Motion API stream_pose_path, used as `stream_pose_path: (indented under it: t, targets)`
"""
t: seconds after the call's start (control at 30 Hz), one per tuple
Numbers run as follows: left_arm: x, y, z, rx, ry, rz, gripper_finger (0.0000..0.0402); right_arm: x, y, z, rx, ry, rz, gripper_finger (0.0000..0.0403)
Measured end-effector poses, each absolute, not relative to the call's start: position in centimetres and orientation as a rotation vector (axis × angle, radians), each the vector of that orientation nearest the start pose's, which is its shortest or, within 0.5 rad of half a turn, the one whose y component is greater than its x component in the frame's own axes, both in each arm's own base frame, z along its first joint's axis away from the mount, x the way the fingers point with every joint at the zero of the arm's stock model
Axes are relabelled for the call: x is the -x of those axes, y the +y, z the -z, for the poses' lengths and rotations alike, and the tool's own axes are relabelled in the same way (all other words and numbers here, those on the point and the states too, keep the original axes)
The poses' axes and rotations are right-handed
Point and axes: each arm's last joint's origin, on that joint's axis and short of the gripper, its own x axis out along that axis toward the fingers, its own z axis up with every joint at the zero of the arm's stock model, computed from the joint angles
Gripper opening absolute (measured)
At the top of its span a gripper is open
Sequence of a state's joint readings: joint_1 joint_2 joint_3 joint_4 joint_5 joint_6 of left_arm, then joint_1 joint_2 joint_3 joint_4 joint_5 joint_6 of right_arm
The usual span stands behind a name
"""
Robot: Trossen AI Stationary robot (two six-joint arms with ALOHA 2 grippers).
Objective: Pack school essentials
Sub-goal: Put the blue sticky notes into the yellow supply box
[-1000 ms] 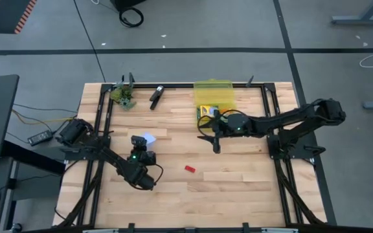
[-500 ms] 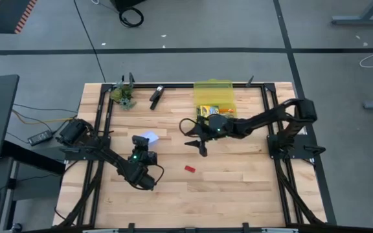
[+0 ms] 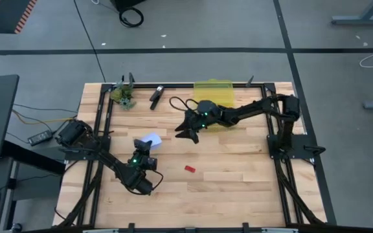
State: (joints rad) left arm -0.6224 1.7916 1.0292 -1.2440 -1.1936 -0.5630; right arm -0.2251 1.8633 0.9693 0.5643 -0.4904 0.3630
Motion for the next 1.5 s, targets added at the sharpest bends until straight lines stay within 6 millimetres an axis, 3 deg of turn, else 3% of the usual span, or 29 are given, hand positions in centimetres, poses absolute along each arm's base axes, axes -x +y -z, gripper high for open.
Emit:
stream_pose_path:
  t: [0.3,0.53,0.8,1.5]
  targets:
    - [-23.4,-13.5,-16.4,-1.209,0.958,-0.640,0.0004,-39.4,-9.2,-16.9,-0.657,0.399,-0.391,0.0212]
    - [-23.9,-13.9,-16.3,-1.234,0.941,-0.615,0.0003,-39.8,-9.5,-14.8,-0.746,0.466,-0.412,0.0234]
    - [-24.1,-14.0,-16.2,-1.225,0.925,-0.621,0.0006,-39.8,-9.5,-14.6,-0.759,0.476,-0.416,0.0259]
    - [-24.1,-14.0,-16.2,-1.215,0.920,-0.623,0.0006,-39.9,-8.7,-14.6,-0.759,0.489,-0.441,0.0261]
